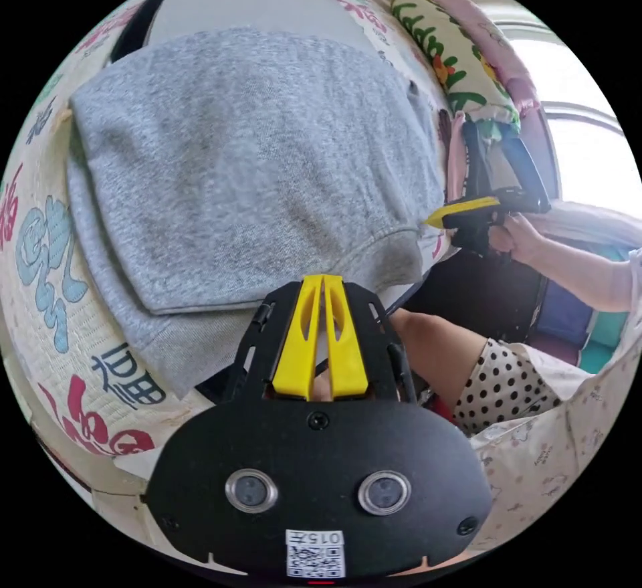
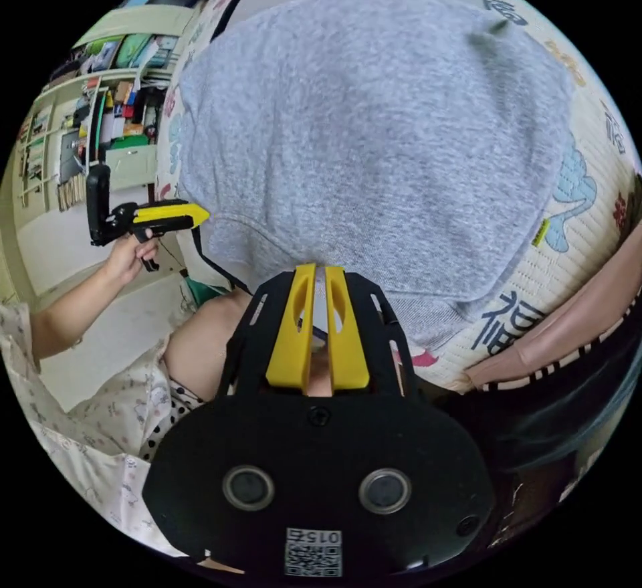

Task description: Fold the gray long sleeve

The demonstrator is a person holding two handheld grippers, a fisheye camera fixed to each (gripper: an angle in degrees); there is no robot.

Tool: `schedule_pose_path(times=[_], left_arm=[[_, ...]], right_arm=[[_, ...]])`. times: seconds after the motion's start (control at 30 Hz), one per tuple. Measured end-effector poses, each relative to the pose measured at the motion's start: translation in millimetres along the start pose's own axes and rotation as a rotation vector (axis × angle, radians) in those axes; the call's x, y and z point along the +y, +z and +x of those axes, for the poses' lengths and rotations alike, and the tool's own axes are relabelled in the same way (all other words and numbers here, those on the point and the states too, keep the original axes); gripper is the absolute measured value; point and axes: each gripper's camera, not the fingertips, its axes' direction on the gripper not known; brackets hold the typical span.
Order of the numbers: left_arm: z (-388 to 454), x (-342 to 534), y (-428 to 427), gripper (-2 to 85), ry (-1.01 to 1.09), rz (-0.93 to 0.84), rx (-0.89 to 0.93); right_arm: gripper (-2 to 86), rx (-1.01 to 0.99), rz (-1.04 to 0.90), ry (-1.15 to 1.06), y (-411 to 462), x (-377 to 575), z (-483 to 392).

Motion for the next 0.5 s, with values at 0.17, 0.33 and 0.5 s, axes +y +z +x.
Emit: schedule_pose_path(times=[0.17, 0.33, 0.5], left_arm=[[-82, 42, -101, 3.4, -0.241, 0.347, 0.020], [-191, 54, -162, 11.8, -0.480, 0.629, 0.155], [-228, 30, -156, 12.6, -0.537, 0.610, 0.182]], right_arm=[[7.2, -0.094, 0.388, 0.194, -98, 27, 88], [9.6, -0.109, 0.558, 0.406, -139, 21, 164], [10.5, -0.200, 0.563, 0.498, -122, 5, 202]])
